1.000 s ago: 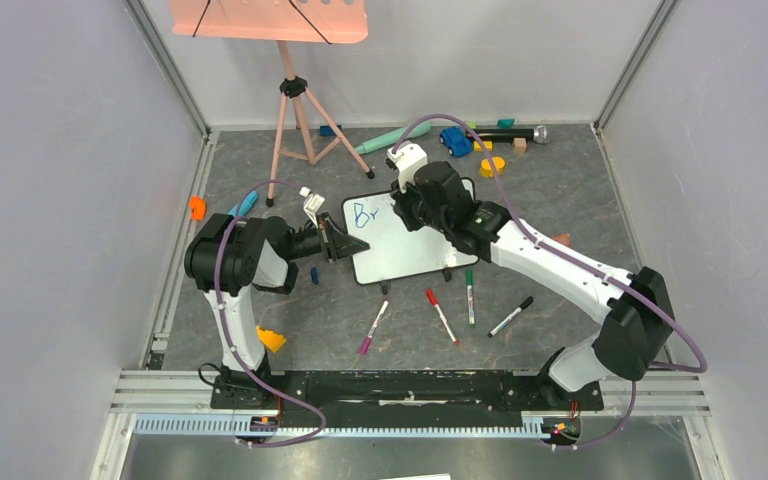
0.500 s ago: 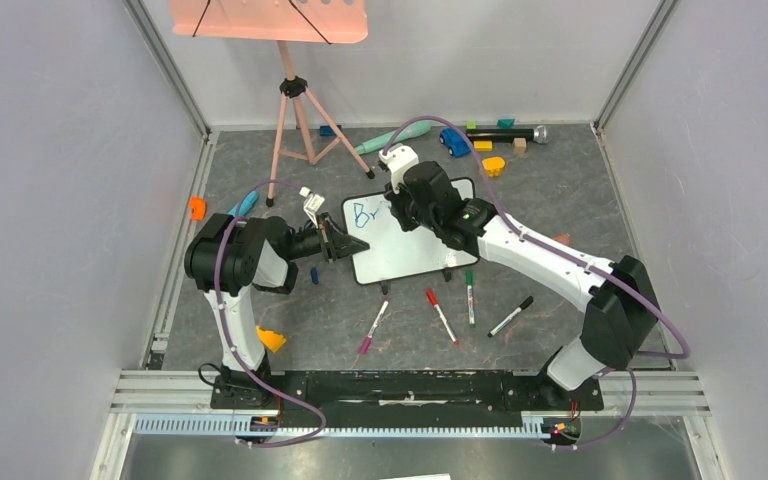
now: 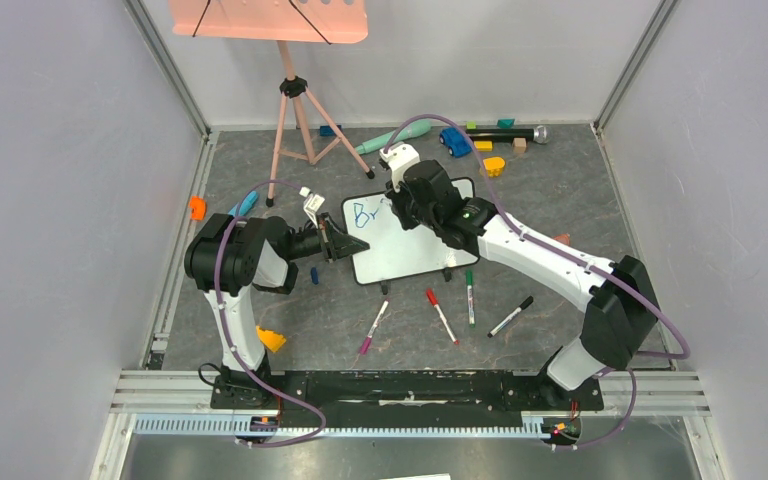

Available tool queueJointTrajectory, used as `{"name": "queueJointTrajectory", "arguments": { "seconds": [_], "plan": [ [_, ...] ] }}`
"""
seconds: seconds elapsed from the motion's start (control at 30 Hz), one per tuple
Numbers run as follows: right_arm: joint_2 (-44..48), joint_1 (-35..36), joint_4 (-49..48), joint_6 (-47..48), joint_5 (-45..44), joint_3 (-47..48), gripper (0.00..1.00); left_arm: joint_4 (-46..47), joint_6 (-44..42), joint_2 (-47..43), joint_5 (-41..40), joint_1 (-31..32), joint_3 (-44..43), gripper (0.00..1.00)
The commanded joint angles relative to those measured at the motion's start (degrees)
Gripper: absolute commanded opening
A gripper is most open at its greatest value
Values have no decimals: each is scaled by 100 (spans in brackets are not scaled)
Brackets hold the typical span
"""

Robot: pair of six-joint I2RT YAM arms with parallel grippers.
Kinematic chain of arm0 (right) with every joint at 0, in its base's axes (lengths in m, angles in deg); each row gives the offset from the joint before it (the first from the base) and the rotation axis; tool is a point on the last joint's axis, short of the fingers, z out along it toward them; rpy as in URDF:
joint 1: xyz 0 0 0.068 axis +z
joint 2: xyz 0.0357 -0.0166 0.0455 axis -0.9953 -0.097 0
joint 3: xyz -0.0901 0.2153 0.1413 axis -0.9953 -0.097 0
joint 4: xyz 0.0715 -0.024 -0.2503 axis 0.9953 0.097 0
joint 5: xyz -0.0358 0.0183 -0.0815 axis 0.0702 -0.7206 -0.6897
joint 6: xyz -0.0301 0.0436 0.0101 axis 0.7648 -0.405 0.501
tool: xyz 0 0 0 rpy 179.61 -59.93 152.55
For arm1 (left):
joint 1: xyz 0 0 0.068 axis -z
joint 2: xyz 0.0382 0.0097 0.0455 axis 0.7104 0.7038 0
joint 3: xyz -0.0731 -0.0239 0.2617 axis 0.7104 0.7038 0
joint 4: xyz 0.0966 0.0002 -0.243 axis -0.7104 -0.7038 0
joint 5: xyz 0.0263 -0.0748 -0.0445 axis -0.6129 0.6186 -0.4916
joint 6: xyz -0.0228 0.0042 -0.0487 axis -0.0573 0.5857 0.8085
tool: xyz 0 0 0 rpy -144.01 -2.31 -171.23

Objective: Write a sentence on the whiteboard
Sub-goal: Pick up the sentence from the whiteboard.

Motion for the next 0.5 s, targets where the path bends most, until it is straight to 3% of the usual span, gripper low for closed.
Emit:
{"name": "queueJointTrajectory", "arguments": {
  "seconds": [0.0,0.2,0.47],
  "plan": [
    [6,-34,-4,60,45,99,0,210,-936,155,-183,-23,116,2],
    [110,-40,-15,59,-124,56,0,210,-939,161,-175,-23,110,2],
    [503,-39,-320,199,380,-136,0,210,-934,165,-175,-21,109,2]
  ]
}}
